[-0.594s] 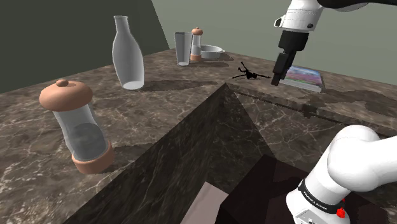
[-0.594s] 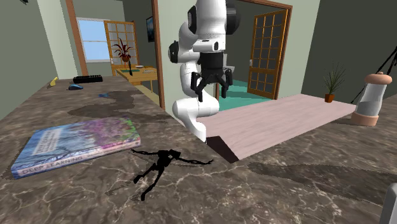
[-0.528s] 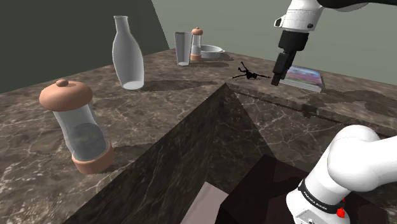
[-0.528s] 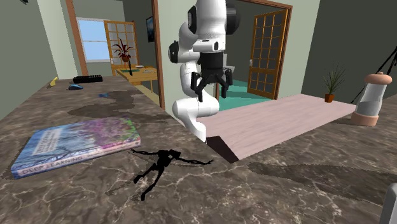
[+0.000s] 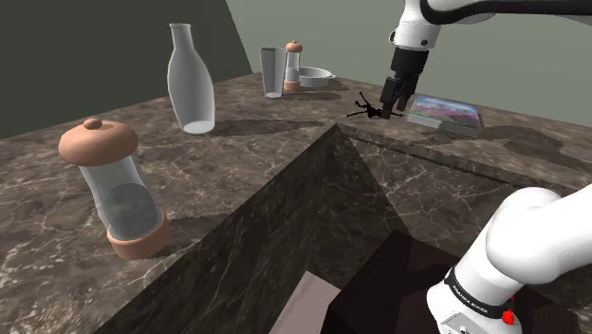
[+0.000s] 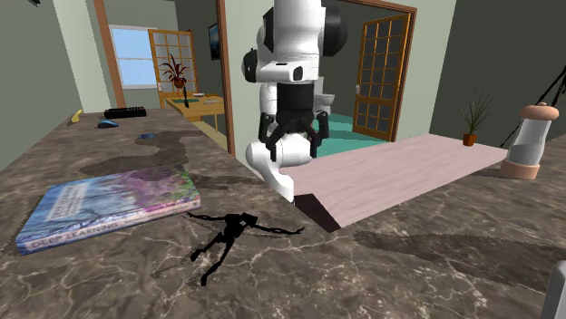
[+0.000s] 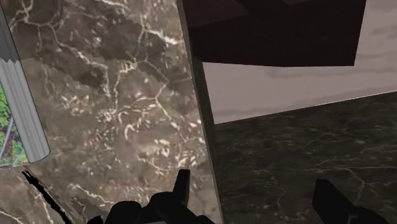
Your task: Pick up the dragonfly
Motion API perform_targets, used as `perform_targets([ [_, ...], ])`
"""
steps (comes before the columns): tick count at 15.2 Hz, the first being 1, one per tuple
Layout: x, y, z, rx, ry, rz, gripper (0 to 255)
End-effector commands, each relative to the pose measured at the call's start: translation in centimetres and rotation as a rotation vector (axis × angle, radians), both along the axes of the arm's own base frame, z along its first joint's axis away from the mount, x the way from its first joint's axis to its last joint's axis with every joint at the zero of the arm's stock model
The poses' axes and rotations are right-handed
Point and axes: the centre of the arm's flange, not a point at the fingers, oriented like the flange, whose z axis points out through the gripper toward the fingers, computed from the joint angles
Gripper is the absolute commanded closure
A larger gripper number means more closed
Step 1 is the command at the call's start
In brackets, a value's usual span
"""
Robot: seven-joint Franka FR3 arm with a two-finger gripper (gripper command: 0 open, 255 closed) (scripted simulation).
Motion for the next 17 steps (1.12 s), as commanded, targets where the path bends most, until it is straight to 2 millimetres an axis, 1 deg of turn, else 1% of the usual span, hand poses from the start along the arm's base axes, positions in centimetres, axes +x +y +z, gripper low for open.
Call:
perform_targets([
  [1,2.2,-1.5,-0.5,-0.017,-0.002,-0.033,0],
  [10,10.8,-8.5,-2.0,-0.088,-0.010,-0.178,0],
  [16,15.9,-13.9,-2.7,-0.136,-0.014,-0.275,0],
  [17,16.5,-14.5,-2.8,-0.141,-0.015,-0.286,0],
])
